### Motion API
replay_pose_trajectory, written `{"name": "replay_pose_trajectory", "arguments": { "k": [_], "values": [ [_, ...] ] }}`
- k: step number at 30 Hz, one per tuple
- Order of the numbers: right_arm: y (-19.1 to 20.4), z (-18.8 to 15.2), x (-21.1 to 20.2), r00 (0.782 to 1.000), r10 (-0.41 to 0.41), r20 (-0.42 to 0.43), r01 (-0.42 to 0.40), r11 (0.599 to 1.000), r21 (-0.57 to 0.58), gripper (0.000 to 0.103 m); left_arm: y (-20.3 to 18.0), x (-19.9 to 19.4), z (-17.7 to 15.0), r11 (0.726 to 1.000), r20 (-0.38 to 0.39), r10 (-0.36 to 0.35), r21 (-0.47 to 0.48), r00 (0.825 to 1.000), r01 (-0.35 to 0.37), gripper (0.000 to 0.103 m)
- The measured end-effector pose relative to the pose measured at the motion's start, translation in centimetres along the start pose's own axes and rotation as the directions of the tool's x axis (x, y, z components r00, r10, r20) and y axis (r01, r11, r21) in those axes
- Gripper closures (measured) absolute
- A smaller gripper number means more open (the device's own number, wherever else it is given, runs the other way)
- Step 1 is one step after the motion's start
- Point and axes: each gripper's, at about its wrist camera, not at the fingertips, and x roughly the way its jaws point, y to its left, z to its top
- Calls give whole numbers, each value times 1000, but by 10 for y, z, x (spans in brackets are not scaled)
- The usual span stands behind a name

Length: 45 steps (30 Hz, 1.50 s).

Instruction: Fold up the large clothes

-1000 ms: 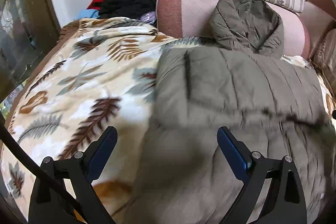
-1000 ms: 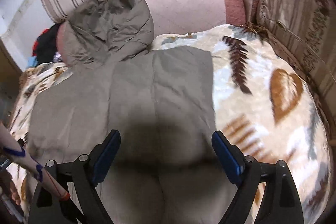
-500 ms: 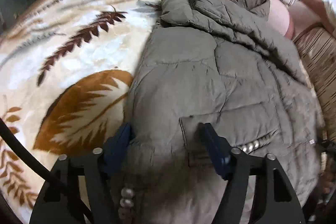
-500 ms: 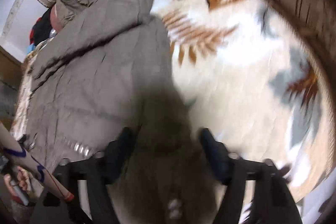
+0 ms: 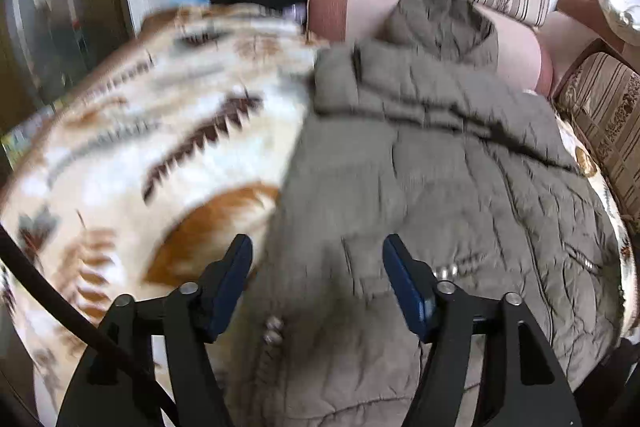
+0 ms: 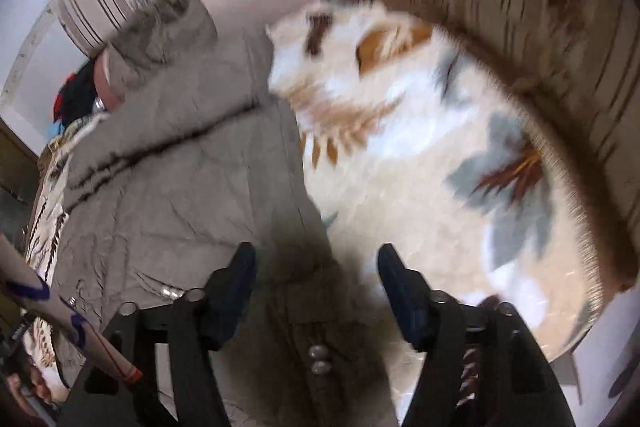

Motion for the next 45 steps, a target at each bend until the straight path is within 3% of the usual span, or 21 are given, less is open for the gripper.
{"name": "replay_pose_trajectory", "arguments": {
  "k": [3,6,11,16,23,29,37,45],
  "values": [
    [16,3,-23,995,58,80,-57,998,-21,14,-9,-6,11,1000,62,-13,26,998,11,28],
    [49,5,-26,988,142,55,-140,989,-47,13,-22,-1,19,998,98,-24,57,995,19,28],
    [90,-7,-20,974,225,41,-221,972,-78,13,-43,22,32,992,74,-57,114,996,49,28],
    [129,-6,-1,970,241,7,-239,965,-112,13,-50,37,45,990,99,-55,132,994,42,28],
    [185,27,16,976,216,-6,-212,952,-222,13,-38,68,59,995,104,-49,94,993,39,28],
    [241,84,54,983,176,-41,-181,939,-294,13,-18,88,59,997,97,-50,70,994,43,28],
    [316,183,145,992,100,-72,-114,963,-244,13,3,107,66,995,59,-90,40,994,88,28],
    [377,269,219,994,94,-55,-102,980,-170,13,6,127,67,992,-19,-128,21,992,128,28]
  ]
}}
